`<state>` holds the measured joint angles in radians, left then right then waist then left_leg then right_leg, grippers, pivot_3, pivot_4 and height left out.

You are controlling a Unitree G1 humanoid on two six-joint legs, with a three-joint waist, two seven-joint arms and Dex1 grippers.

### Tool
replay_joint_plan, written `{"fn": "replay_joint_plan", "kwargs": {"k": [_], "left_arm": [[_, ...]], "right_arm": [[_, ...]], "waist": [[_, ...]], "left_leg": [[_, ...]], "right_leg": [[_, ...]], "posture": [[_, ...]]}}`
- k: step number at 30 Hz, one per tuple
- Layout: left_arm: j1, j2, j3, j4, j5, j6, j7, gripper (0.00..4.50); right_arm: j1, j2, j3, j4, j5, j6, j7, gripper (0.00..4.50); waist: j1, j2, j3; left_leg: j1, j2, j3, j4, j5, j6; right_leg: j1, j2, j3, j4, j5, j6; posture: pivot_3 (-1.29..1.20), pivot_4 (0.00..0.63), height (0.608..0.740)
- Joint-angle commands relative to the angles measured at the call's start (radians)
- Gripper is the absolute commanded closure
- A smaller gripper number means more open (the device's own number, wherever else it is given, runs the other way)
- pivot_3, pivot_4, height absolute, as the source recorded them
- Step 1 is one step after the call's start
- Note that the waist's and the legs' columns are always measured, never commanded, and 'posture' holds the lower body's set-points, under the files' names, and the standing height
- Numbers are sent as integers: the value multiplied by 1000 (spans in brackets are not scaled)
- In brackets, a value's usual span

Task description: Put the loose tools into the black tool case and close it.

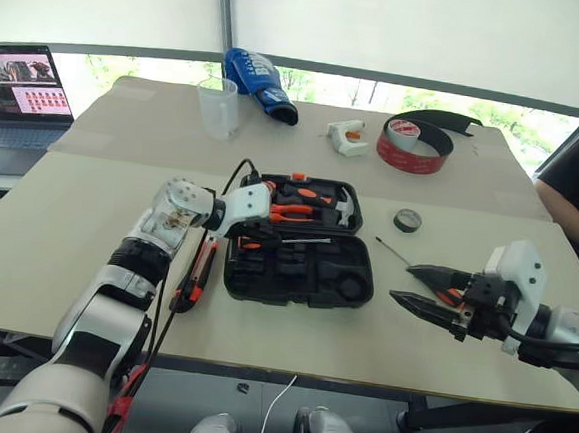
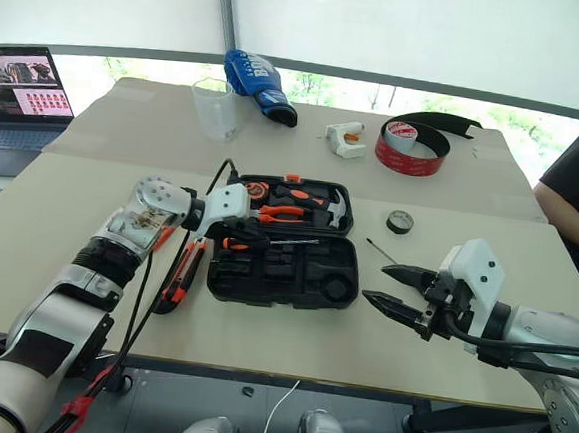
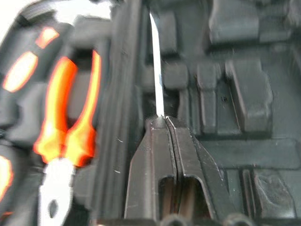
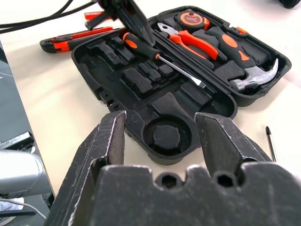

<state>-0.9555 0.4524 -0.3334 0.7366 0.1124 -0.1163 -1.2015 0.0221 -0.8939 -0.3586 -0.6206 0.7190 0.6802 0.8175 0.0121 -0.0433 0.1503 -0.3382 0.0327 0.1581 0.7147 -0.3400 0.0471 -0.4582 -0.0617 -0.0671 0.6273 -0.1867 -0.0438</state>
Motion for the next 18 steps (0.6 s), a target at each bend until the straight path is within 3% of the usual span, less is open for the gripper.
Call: {"fn": "replay_joint_plan", "kwargs": {"k": [1,7,18], "left_arm": [[11,-14,-51,55,84,-63,63,4445],[-32,-19,-4,109,55,-58,86,4445],[-32,46,170,-171,-212,292,-115,4445]], "right_arm": [[-15,6,-6,-24,5,-9,-18,1203],[7,6,-20,-35,8,-7,-30,1203],[29,3,-38,-19,6,-13,-31,1203]], "waist": [[0,0,0],[1,0,-1],[-4,0,-1]], "left_leg": [[1,0,0,0,0,0],[1,0,-1,1,-2,3],[0,1,-1,1,0,2]], "right_leg": [[1,0,0,0,0,0],[3,-3,2,0,-1,8],[0,0,-1,1,-1,3]], "posture": [[0,150,730],[0,150,730],[0,150,730]]}}
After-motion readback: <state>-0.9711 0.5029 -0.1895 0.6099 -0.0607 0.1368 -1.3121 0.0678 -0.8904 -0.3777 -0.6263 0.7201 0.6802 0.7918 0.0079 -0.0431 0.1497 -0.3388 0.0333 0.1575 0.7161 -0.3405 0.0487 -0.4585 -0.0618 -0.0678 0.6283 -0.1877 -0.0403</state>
